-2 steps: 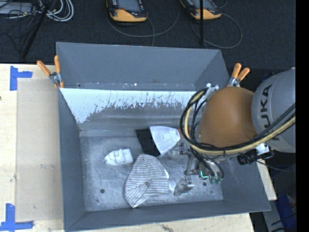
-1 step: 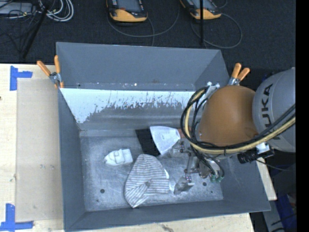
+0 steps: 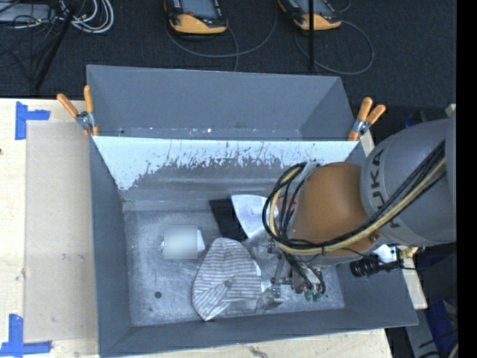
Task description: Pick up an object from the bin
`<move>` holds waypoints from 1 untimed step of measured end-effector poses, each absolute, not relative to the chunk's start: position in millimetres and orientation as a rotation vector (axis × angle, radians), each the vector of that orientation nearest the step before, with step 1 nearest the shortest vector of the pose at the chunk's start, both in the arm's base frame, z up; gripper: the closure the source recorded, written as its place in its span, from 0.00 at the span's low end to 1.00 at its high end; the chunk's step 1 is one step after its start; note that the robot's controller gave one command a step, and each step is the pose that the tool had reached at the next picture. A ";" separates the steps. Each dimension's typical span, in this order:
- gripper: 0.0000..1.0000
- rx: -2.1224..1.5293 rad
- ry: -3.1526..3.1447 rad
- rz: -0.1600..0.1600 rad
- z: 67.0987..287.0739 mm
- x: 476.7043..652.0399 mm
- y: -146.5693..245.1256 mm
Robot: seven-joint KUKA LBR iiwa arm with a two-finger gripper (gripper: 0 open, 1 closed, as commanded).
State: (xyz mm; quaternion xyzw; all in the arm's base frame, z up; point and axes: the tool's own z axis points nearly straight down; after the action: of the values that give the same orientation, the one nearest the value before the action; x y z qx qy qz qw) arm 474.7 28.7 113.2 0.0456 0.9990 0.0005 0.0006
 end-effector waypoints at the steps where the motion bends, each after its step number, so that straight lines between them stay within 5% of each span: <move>1: 0.00 0.157 3.126 0.000 82.7 477.7 28.9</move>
Offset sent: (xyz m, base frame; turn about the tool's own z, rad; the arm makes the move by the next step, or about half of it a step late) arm -0.0047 -0.0071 0.0067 0.0359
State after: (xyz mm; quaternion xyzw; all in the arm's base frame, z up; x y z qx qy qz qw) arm 477.7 28.9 82.7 0.0502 0.9987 -0.0001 0.0060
